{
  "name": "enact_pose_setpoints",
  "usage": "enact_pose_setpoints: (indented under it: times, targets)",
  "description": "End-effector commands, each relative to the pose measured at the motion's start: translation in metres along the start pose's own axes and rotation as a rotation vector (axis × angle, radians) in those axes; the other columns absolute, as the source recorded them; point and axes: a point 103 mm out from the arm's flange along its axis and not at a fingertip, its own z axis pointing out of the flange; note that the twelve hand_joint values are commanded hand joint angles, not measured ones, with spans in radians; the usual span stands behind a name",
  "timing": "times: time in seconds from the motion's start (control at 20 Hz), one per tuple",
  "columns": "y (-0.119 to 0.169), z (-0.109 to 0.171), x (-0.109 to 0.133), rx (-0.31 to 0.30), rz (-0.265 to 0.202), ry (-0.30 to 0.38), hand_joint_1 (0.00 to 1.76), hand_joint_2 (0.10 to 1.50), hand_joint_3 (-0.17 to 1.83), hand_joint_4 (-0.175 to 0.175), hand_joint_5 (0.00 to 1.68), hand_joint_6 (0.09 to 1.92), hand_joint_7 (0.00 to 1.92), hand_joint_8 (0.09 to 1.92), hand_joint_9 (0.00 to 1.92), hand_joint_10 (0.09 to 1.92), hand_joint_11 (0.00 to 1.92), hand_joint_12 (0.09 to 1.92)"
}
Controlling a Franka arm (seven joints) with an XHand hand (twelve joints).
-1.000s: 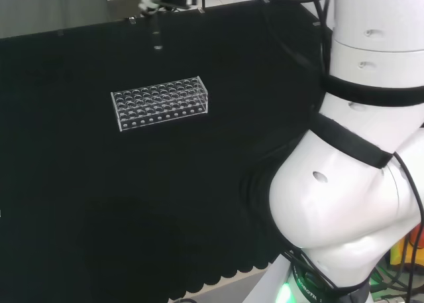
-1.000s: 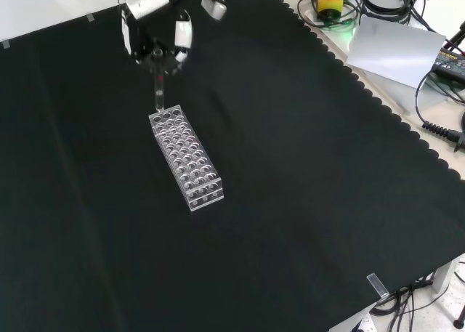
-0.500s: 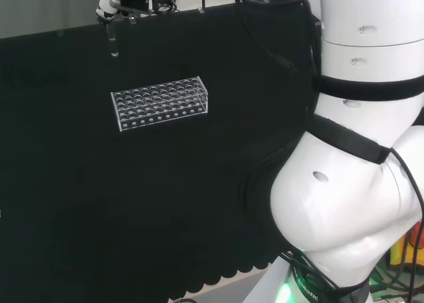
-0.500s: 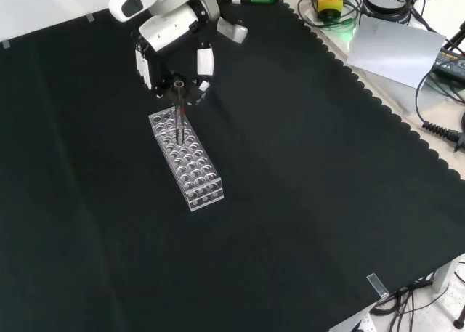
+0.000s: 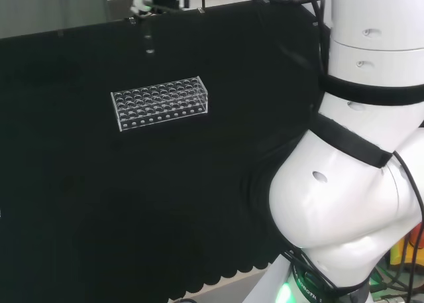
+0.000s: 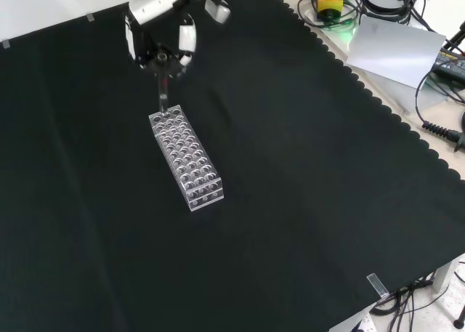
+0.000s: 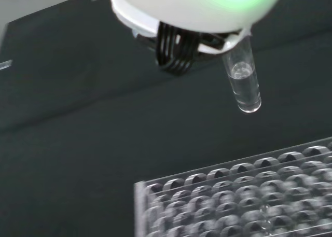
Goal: Shake the test tube.
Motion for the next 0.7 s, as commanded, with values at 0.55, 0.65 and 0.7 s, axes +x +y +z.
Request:
enact_pose_setpoints:
  times: [0.55,0.65,0.7]
  targets:
    - [-0.004,-0.046,-0.129,-0.099,0.253,-0.028,1.32,0.57,0.81,-0.175,1.26,0.72,1.31,0.73,1.55,0.67,1.01,1.10]
    - [-0.002,-0.043,-0.120,-0.094,0.237,-0.021,1.32,0.57,0.81,-0.175,1.26,0.72,1.31,0.73,1.55,0.67,1.01,1.10]
    - [-0.001,-0.041,-0.114,-0.090,0.224,-0.017,1.32,0.57,0.81,-0.175,1.26,0.72,1.31,0.73,1.55,0.67,1.01,1.10]
